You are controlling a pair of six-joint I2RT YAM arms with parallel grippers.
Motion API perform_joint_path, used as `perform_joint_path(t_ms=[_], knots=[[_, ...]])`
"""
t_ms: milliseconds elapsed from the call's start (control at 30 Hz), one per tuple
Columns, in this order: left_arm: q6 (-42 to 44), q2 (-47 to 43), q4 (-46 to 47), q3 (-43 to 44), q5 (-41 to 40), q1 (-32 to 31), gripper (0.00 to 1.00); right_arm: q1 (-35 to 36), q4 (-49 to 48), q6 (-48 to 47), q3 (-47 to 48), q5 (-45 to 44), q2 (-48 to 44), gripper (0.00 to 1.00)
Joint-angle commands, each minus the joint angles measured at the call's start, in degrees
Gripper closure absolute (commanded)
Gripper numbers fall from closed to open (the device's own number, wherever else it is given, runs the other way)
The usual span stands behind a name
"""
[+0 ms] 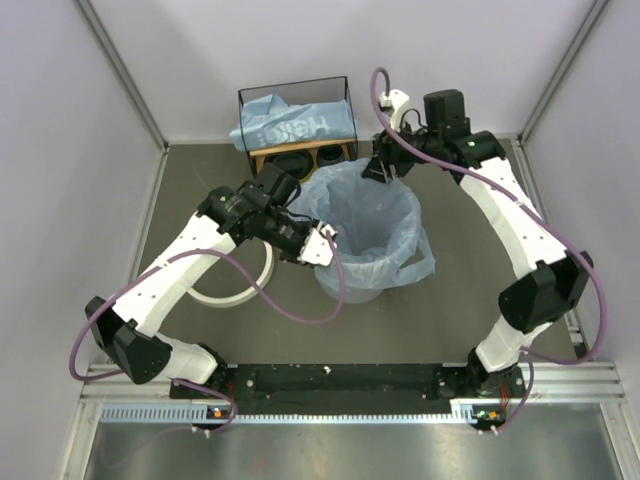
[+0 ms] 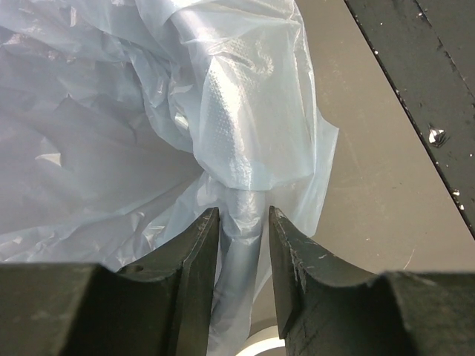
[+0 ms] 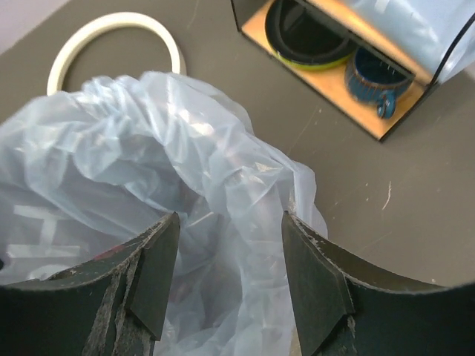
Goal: Put the trash bags into the trash bin
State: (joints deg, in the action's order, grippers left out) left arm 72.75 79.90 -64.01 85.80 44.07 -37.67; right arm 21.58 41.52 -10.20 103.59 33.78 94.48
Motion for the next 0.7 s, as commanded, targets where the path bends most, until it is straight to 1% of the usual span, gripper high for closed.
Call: perform_joint_path(t_ms=[0,67,100,200,233,367,433,500,533,600,633,667], knots=[[1.3,0.7,-2.1,1.1,1.4,0.2,0.62,-0.1,1.4,-2.8,1.0,-0.8,1.3,0.42],[1.5,0.5,-2.0,0.9,1.5,0.1,0.62,-0.1,1.5,-4.3,0.7,-1.0,2.1,0.42],[1.5,0.5,-2.0,0.9,1.4,0.1,0.62,-0.1,1.5,-4.5,0.6,-1.0,2.4,0.44],[1.5,0.5,-1.6,0.8,1.3,0.2,0.62,0.0,1.6,-5.4,-1.0,-0.3,2.9,0.55],[1.5,0.5,-1.5,0.8,1.2,0.3,0.62,0.2,1.6,-5.9,-1.5,-0.5,2.9,0.61],[1.1,0.9,-1.0,0.7,0.8,0.5,0.63,2.1,0.9,-11.1,-7.4,-5.4,1.4,0.61],[1.0,0.9,-0.9,0.5,0.4,0.6,0.65,2.3,-2.1,-11.7,-9.9,-7.8,-0.4,0.61],[0.9,1.0,-0.9,0.4,0.3,0.6,0.66,2.4,-4.6,-12.7,-13.6,-9.0,-3.0,0.77],[0.9,1.1,-0.8,0.4,0.3,0.6,0.67,2.8,-5.8,-13.1,-14.5,-10.0,-3.4,0.86],[0.5,1.0,-0.6,0.2,0.2,0.6,0.67,3.8,-6.7,-15.2,-16.6,-13.0,-4.6,0.96],[0.4,1.1,-0.4,0.2,0.2,0.6,0.67,4.3,-9.8,-16.0,-17.9,-14.7,-6.4,1.0],[0.3,1.2,0.0,0.2,0.1,0.7,0.67,4.6,-11.4,-16.7,-20.3,-15.8,-7.5,1.0]])
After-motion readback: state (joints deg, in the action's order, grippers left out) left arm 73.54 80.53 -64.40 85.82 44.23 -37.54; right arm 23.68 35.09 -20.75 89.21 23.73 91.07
